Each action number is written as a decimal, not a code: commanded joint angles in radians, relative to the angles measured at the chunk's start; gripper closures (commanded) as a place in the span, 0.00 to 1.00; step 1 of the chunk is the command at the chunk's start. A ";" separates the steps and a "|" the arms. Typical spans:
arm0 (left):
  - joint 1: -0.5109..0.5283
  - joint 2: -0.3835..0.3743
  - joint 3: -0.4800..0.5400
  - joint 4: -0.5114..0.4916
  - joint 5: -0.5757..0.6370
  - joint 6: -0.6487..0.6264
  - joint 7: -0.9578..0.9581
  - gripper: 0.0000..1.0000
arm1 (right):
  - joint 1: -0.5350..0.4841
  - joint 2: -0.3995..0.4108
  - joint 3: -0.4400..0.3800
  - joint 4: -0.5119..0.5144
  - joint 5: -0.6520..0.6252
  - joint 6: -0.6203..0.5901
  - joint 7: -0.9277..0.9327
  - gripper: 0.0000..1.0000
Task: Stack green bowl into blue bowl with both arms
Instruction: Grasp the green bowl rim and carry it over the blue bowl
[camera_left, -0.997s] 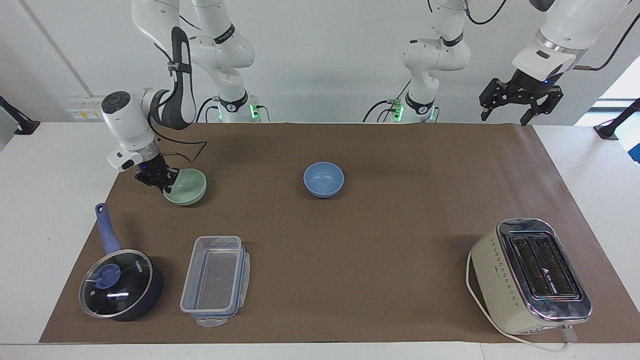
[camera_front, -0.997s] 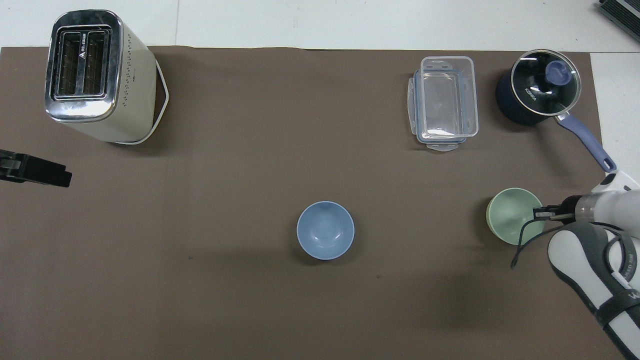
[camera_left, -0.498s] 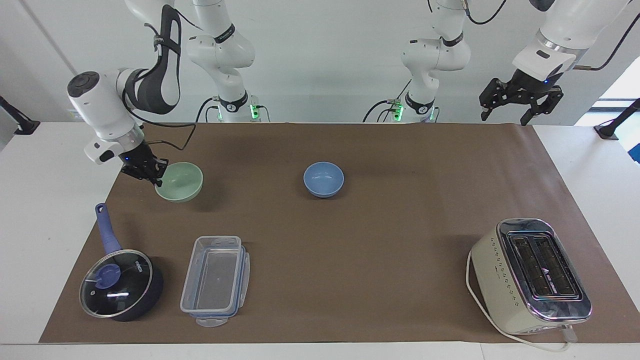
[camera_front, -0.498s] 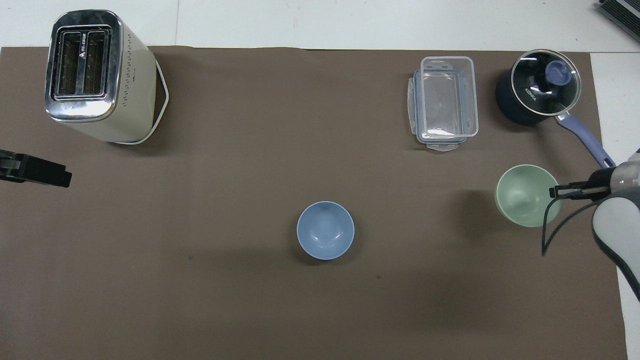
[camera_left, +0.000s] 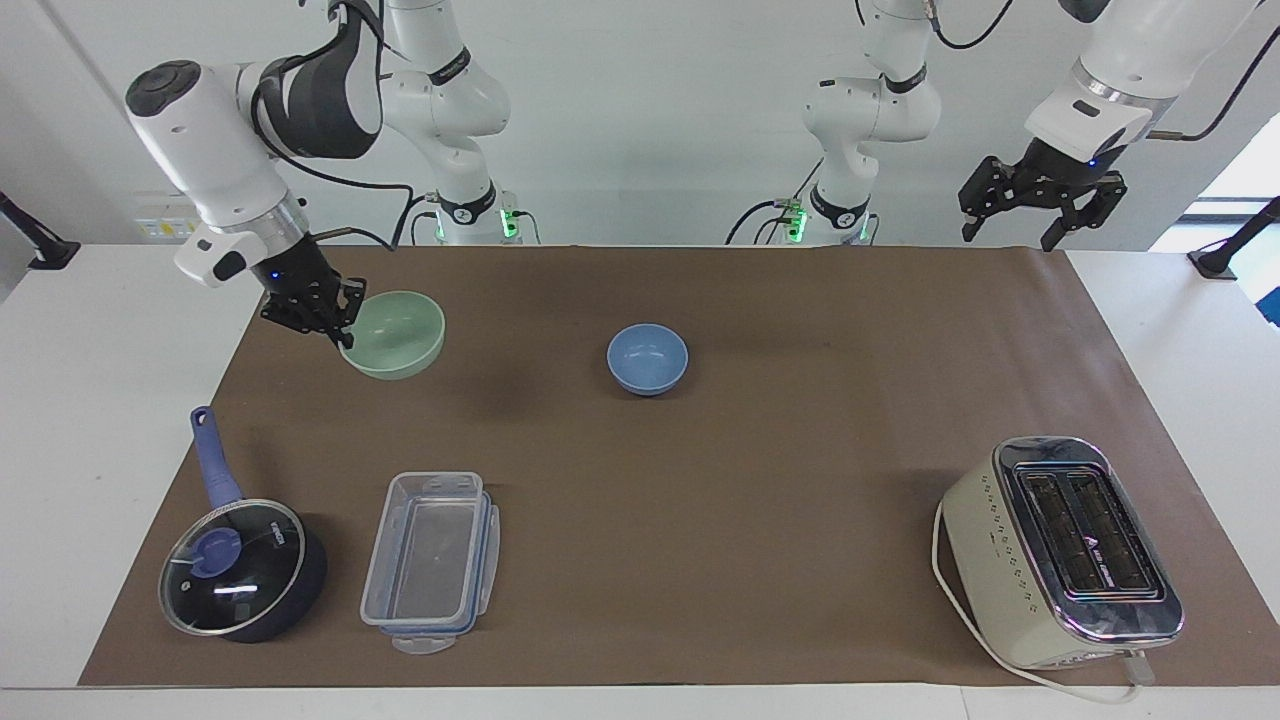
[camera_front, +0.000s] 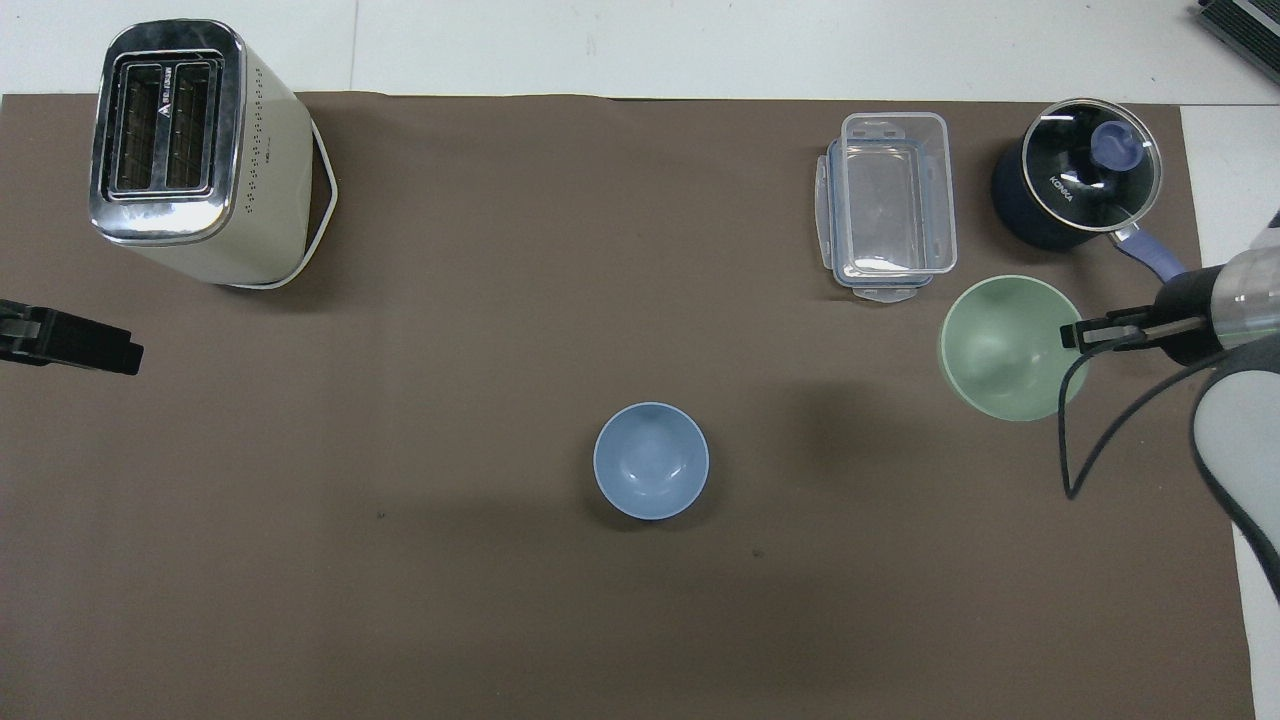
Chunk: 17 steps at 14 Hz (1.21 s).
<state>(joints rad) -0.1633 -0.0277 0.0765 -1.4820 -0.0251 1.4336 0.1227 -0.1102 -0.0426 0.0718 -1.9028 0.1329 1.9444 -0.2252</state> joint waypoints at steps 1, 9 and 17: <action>0.015 -0.026 -0.011 -0.026 0.014 -0.006 0.014 0.00 | -0.009 0.013 0.086 0.016 -0.001 -0.001 0.105 1.00; 0.015 -0.024 -0.011 -0.026 0.014 -0.006 0.014 0.00 | 0.259 0.084 0.135 -0.013 -0.001 0.100 0.485 1.00; 0.015 -0.024 -0.011 -0.026 0.014 -0.006 0.014 0.00 | 0.406 0.101 0.135 -0.129 0.002 0.271 0.596 1.00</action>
<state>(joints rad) -0.1633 -0.0279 0.0765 -1.4824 -0.0251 1.4336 0.1227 0.2631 0.0718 0.2086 -1.9730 0.1320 2.1549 0.3376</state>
